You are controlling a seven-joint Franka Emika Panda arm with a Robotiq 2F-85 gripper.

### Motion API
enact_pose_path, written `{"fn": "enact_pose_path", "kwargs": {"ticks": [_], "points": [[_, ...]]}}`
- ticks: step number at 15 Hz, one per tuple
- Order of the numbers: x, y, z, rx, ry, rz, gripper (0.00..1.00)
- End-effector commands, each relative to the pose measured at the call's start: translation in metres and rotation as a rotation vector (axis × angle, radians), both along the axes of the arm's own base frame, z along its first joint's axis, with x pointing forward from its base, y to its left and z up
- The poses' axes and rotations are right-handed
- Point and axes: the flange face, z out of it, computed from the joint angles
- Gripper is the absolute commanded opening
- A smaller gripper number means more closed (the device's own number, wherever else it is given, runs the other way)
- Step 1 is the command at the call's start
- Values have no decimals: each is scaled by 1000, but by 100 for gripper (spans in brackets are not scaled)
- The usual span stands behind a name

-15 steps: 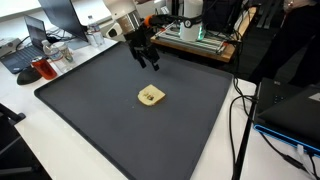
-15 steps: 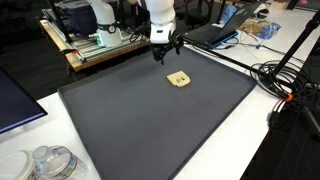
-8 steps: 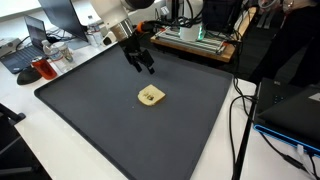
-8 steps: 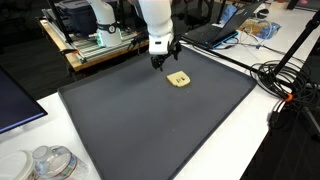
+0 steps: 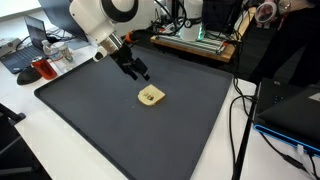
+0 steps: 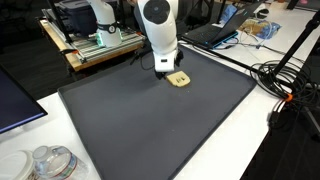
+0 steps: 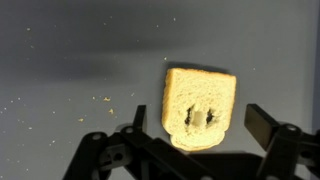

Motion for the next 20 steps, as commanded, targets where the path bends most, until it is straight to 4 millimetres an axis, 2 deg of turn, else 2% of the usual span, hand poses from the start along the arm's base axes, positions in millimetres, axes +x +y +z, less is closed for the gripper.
{"fn": "enact_pose_path", "kwargs": {"ticks": [1,6,11,16,20], "points": [[33,-4,-7,6,48,58,100],[73,9,-12,-77,68,103,100],[105,42,-16,-155,124,163,100],[124,80,-18,-252,194,161,100],[130,105,-18,-344,233,154,100]]}}
